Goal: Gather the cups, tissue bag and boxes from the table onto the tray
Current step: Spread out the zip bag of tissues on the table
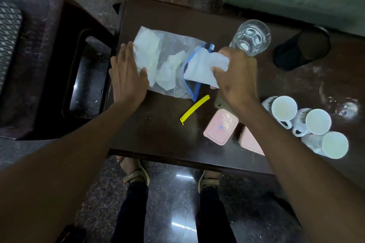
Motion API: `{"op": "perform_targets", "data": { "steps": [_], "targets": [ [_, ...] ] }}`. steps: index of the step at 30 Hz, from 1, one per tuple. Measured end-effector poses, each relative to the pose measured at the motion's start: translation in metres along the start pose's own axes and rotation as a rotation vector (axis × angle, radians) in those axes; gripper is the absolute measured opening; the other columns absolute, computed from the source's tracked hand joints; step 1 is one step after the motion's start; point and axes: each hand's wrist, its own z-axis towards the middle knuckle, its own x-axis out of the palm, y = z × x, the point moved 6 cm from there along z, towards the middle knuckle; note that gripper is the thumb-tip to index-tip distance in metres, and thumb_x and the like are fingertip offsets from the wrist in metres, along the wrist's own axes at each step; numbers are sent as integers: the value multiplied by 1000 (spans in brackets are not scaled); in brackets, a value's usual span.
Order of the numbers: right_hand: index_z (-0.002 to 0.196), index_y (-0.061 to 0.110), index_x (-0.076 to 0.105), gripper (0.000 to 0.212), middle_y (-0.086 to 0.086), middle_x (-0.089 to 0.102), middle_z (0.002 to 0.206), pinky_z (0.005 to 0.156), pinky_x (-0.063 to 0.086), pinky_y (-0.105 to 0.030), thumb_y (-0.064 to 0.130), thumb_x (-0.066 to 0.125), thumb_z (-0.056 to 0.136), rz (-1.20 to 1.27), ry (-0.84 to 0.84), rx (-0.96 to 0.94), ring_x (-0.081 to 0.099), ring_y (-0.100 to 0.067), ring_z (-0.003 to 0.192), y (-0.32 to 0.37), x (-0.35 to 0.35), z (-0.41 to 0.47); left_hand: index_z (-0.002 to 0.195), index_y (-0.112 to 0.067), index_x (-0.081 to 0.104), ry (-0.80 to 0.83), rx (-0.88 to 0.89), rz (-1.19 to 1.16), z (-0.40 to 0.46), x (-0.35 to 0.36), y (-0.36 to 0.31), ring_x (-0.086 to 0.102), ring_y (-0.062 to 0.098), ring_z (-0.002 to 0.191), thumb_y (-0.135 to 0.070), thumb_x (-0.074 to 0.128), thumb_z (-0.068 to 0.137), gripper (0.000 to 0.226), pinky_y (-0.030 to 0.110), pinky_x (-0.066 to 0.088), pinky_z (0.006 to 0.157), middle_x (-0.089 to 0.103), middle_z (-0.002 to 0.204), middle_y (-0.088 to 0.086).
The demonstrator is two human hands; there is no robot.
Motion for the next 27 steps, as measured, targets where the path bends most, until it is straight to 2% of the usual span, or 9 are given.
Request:
{"op": "perform_targets", "data": {
  "steps": [3, 6, 9, 13, 16, 19, 22, 24, 27],
  "targets": [
    [112, 15, 73, 30, -13, 75, 104, 83, 59, -46, 11, 66, 83, -43, -80, -54, 69, -37, 98, 3, -36, -6, 165, -14, 27, -9, -25, 39, -2, -8, -17, 32, 39, 150, -20, 63, 99, 76, 67, 26, 118, 26, 173, 11],
    [117, 16, 74, 32, -11, 76, 111, 88, 58, -42, 12, 67, 86, -30, -138, -79, 70, -33, 103, 5, -73, -3, 163, -16, 33, -88, 34, 27, -1, -25, -60, 36, 35, 149, -26, 62, 97, 73, 65, 22, 119, 30, 172, 8],
    [112, 15, 73, 29, -11, 75, 109, 87, 54, -39, 16, 65, 85, 22, -176, -71, 67, -33, 103, 2, -109, 12, 161, -19, 40, -165, 146, -101, 0, -38, -125, 39, 31, 147, -31, 58, 96, 68, 54, 21, 119, 38, 168, 3],
    [127, 11, 66, 39, -14, 69, 124, 95, 48, -40, 19, 66, 88, 136, -260, 19, 60, -34, 117, -16, -156, 35, 154, -18, 51, -182, 335, -282, -8, -42, -236, 50, 27, 138, -31, 58, 96, 60, 41, 30, 112, 54, 155, 0],
    [128, 8, 63, 41, -11, 67, 123, 95, 50, -38, 17, 61, 88, 143, -256, 48, 61, -29, 116, -36, -184, 51, 150, -16, 56, -75, 415, -408, -18, -29, -309, 57, 25, 133, -21, 58, 90, 60, 47, 40, 114, 61, 148, 1],
    [114, 1, 63, 31, -13, 61, 103, 86, 49, -44, 12, 58, 86, 108, -254, 58, 56, -27, 99, -66, -207, 56, 148, -11, 57, 54, 397, -492, -30, -5, -353, 59, 32, 131, -9, 59, 88, 60, 49, 44, 110, 64, 143, 9],
    [90, 11, 47, 12, -9, 43, 80, 70, 30, -34, 14, 57, 84, -4, -157, 73, 39, -25, 85, -99, -216, 54, 142, -7, 61, 170, 378, -473, -46, 26, -373, 63, 36, 124, -2, 58, 88, 55, 47, 48, 103, 69, 134, 14],
    [86, 12, 48, 12, -13, 44, 83, 69, 27, -30, 7, 58, 83, -80, -80, 106, 37, -29, 82, -121, -214, 53, 142, -8, 60, 248, 394, -430, -57, 48, -377, 65, 37, 122, -1, 57, 89, 54, 47, 50, 101, 71, 131, 14],
    [105, 7, 69, 25, -25, 60, 98, 72, 35, -30, 1, 59, 83, -152, -1, 126, 56, -49, 96, -144, -201, 56, 141, -16, 62, 284, 403, -347, -70, 72, -376, 64, 34, 124, -2, 59, 86, 57, 46, 46, 103, 73, 129, 8]
  ]
}}
